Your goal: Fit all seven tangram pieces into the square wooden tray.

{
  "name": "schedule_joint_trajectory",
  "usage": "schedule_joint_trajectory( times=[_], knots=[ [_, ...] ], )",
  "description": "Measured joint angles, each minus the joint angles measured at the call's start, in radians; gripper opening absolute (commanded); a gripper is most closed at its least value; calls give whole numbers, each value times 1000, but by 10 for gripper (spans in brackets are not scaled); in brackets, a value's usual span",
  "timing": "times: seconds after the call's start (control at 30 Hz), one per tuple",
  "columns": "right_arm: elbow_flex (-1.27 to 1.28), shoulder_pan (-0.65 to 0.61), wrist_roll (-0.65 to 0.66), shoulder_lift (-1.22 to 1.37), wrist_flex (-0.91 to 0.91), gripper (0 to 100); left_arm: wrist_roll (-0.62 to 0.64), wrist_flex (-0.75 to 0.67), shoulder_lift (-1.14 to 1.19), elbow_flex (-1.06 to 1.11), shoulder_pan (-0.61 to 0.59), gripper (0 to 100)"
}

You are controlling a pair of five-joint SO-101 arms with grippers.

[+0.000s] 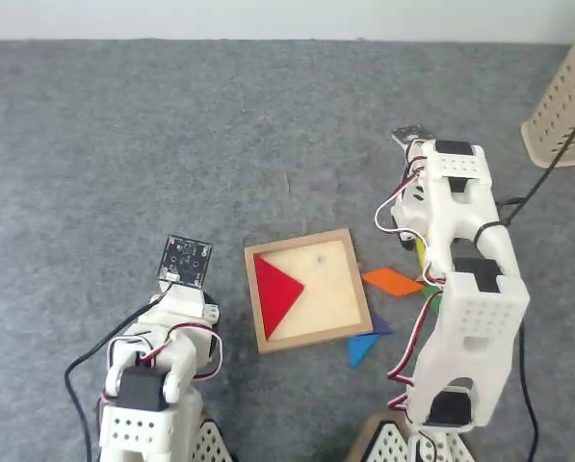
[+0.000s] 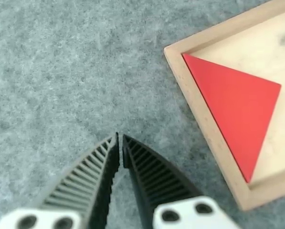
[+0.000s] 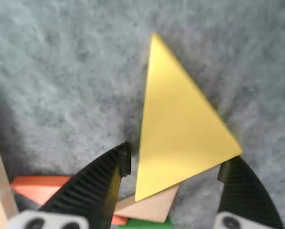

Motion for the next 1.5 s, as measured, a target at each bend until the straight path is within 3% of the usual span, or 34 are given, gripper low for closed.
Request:
schedule_joint_trajectory(
  times=[0.97,1.13,1.5],
  knots=[
    [0,41,97,0,-29,316,0,0,0,0,0,12],
    [0,41,114,0,-29,377,0,0,0,0,0,12],
    [-6,43,114,0,-51,377,0,0,0,0,0,12]
  ],
)
